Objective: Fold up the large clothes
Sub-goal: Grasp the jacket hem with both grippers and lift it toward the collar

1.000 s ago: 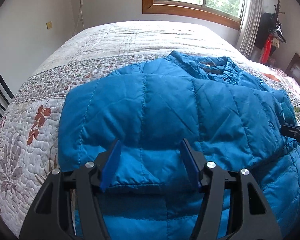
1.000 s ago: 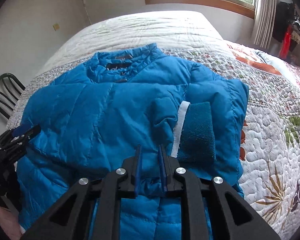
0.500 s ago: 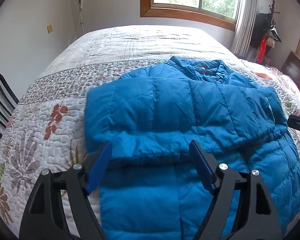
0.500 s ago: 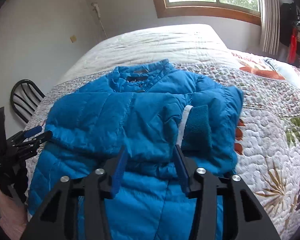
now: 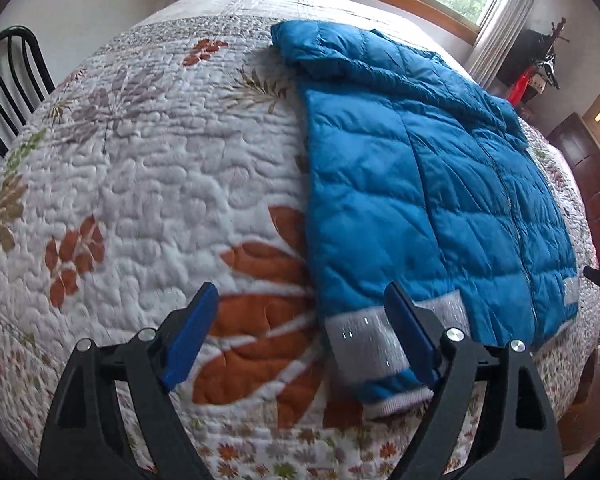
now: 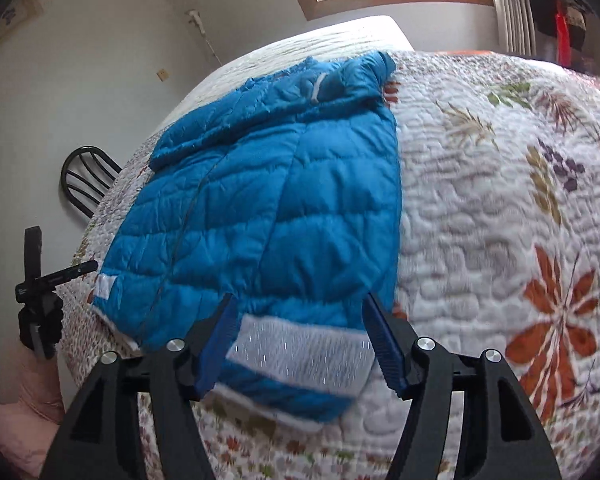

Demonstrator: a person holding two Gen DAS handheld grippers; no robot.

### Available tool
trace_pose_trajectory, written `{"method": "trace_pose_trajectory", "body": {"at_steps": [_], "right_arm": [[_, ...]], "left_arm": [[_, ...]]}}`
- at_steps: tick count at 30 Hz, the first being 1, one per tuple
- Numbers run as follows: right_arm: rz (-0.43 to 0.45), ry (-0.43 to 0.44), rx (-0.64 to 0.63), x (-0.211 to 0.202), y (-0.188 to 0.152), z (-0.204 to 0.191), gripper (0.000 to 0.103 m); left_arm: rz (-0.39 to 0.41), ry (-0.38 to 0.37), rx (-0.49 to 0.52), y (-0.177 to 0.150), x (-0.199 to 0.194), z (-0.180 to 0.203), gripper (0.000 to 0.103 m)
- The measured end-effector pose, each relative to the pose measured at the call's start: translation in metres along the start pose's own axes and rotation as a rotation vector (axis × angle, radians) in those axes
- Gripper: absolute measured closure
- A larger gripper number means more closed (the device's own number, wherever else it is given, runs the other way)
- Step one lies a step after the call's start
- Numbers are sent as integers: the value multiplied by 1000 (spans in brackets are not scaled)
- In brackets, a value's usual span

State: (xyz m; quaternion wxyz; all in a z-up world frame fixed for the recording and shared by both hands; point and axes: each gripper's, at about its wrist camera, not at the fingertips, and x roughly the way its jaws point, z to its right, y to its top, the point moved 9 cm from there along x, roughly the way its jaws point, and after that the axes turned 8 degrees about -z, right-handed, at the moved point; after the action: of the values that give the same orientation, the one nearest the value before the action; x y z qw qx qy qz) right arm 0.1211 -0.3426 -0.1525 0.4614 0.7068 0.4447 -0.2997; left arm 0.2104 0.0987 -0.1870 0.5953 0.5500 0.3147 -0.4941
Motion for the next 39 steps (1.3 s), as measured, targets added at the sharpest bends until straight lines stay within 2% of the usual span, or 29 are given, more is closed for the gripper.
{"method": "trace_pose_trajectory", "body": {"at_steps": [5, 9, 11, 14, 15, 16, 18, 20, 21, 22, 24, 30, 39], "right_arm": [[-22, 81, 52, 9, -22, 4, 38], [-15, 91, 49, 23, -21, 2, 38], [-13, 100, 53, 29, -20, 1, 42], [3, 91, 46, 33, -17, 2, 54], [8, 97, 51, 32, -17, 3, 59], [11, 102, 55, 31, -17, 4, 66], [19, 113, 55, 28, -18, 4, 75], [26, 133, 57, 25, -16, 4, 87], [31, 144, 65, 23, -15, 3, 88], [36, 148, 64, 21, -15, 1, 91], [50, 138, 55, 15, -16, -4, 92], [85, 140, 33, -13, -38, -17, 94], [125, 103, -14, -46, -121, -44, 94]], "left_arm": [[-29, -78, -16, -26, 14, 13, 18], [-19, -125, -8, -28, 17, 28, 17], [-28, -162, 3, -27, 20, 38, 17], [-28, -151, 2, -24, 26, 45, 19], [-21, -143, 0, -23, 26, 46, 26], [-25, -154, -2, -23, 26, 49, 38], [-31, -181, -26, -21, 24, 51, 54], [-30, -178, -52, -20, 23, 51, 67], [-25, -186, -68, -19, 21, 50, 78], [-18, -197, -74, -18, 18, 50, 85], [9, -209, -77, -16, 9, 52, 90], [58, -232, -43, -37, -21, 54, 92], [83, -221, 24, -120, -53, 42, 92]]}}
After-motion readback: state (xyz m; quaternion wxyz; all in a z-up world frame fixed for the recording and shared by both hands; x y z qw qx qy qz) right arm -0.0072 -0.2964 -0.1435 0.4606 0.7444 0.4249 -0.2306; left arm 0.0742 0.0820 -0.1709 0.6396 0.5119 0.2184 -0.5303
